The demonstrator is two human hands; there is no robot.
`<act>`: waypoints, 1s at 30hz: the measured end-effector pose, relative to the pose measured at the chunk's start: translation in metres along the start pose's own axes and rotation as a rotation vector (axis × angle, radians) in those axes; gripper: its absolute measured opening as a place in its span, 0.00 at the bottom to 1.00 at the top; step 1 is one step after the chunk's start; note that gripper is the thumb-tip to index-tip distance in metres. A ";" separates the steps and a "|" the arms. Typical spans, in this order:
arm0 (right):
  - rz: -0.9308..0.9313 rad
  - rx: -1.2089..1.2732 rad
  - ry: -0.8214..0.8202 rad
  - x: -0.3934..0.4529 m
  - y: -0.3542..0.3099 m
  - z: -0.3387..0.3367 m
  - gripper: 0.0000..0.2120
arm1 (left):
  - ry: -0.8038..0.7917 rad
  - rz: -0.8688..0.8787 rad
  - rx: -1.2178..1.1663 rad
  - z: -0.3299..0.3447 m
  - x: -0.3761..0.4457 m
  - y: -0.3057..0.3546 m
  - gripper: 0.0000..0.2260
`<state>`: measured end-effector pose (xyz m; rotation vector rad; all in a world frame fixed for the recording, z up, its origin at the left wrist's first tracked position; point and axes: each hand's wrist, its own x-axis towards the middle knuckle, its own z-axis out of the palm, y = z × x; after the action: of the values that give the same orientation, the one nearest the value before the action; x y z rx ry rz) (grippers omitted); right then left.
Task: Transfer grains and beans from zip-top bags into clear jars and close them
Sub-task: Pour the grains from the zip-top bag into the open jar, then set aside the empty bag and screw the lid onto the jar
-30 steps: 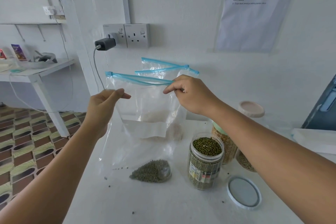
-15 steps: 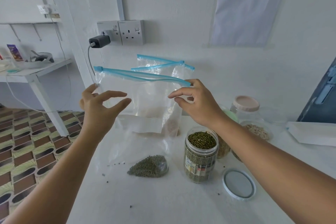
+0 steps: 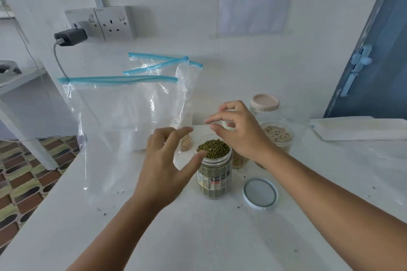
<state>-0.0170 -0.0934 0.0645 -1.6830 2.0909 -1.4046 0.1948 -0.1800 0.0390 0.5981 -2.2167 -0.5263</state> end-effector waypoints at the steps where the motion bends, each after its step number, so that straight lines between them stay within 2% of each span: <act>1: 0.007 -0.014 0.014 -0.007 0.006 -0.004 0.09 | -0.083 -0.044 -0.058 0.007 0.000 0.004 0.31; 5: 0.025 -0.066 0.071 -0.037 0.031 -0.020 0.07 | -0.326 -0.193 -0.200 0.034 0.003 0.005 0.52; 7: 0.055 -0.078 0.036 -0.052 0.040 -0.028 0.06 | -0.385 -0.239 -0.225 0.045 0.006 0.002 0.57; 9: 0.105 -0.111 -0.061 -0.065 0.049 -0.034 0.05 | -0.394 -0.283 -0.257 0.053 0.009 -0.002 0.56; 11: 0.203 -0.146 -0.245 -0.078 0.057 -0.039 0.07 | -0.363 -0.306 -0.305 0.056 0.010 -0.005 0.54; 14: 0.320 -0.305 -0.515 -0.091 0.069 -0.040 0.21 | -0.360 -0.309 -0.356 0.058 0.010 -0.010 0.49; 18: 0.408 -0.484 -0.669 -0.099 0.080 -0.033 0.35 | -0.366 -0.320 -0.402 0.058 0.013 -0.014 0.50; 20: 0.415 -0.517 -0.684 -0.101 0.083 -0.028 0.39 | -0.365 -0.309 -0.398 0.058 0.013 -0.014 0.50; 24: 0.408 -0.520 -0.672 -0.101 0.086 -0.027 0.41 | -0.365 -0.301 -0.401 0.059 0.012 -0.015 0.50; 27: 0.354 -0.527 -0.591 -0.100 0.081 -0.029 0.40 | -0.362 -0.298 -0.403 0.059 0.012 -0.015 0.49; 30: 0.342 -0.382 -0.501 -0.093 0.068 -0.038 0.41 | -0.365 -0.295 -0.396 0.058 0.012 -0.015 0.49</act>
<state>-0.0524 0.0008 -0.0020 -1.4801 2.2731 -0.4463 0.1468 -0.1888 0.0014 0.6567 -2.2707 -1.2799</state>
